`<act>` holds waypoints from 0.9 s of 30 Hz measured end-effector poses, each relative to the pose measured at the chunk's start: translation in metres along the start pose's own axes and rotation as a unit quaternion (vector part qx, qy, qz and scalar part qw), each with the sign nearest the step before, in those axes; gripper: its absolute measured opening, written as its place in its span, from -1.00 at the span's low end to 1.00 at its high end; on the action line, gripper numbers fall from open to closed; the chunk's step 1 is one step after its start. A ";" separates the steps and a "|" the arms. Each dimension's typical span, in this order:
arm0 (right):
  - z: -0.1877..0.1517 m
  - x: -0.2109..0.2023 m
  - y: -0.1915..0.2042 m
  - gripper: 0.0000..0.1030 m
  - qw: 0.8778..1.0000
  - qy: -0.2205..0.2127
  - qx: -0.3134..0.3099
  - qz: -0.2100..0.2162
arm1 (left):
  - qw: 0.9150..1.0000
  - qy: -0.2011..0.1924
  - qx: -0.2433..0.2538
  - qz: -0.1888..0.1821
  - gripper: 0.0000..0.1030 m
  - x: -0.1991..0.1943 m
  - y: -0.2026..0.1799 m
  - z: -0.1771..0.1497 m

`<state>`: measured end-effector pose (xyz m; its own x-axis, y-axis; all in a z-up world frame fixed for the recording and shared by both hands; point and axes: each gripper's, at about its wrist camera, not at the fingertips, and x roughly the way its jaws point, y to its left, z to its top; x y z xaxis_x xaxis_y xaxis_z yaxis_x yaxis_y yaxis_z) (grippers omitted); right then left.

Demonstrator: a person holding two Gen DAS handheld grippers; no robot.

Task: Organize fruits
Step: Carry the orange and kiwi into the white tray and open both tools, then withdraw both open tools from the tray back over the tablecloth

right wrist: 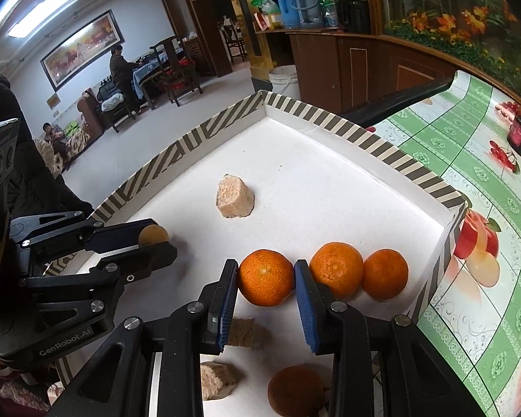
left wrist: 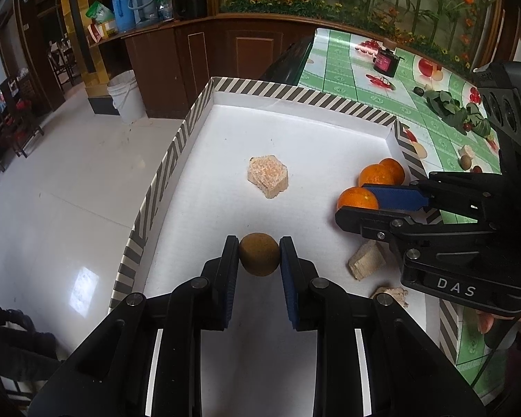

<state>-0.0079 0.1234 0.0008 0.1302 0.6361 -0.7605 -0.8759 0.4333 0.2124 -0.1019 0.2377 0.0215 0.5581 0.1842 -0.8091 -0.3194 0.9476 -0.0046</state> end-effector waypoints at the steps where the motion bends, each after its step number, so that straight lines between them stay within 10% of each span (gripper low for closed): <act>1: 0.000 0.001 -0.001 -0.39 1.000 0.000 0.001 -0.001 | 1.000 0.001 -0.001 0.001 -0.55 0.000 0.000 0.000; 13: -0.003 0.004 0.004 -0.38 1.000 0.006 -0.014 -0.006 | 1.000 0.027 0.003 0.012 -0.54 0.009 -0.003 -0.001; 19: -0.002 0.002 0.000 -0.34 1.000 0.005 -0.004 0.001 | 0.999 0.027 0.010 0.015 -0.03 0.008 -0.005 -0.001; 27: -0.006 -0.024 0.000 -0.33 1.000 -0.020 -0.002 0.000 | 1.000 0.016 0.010 0.022 -0.02 0.003 -0.008 -0.001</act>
<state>-0.0134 0.1043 0.0159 0.1492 0.6605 -0.7358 -0.8772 0.4319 0.2098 -0.0987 0.2300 0.0183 0.5188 0.2178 -0.8267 -0.3272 0.9440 0.0433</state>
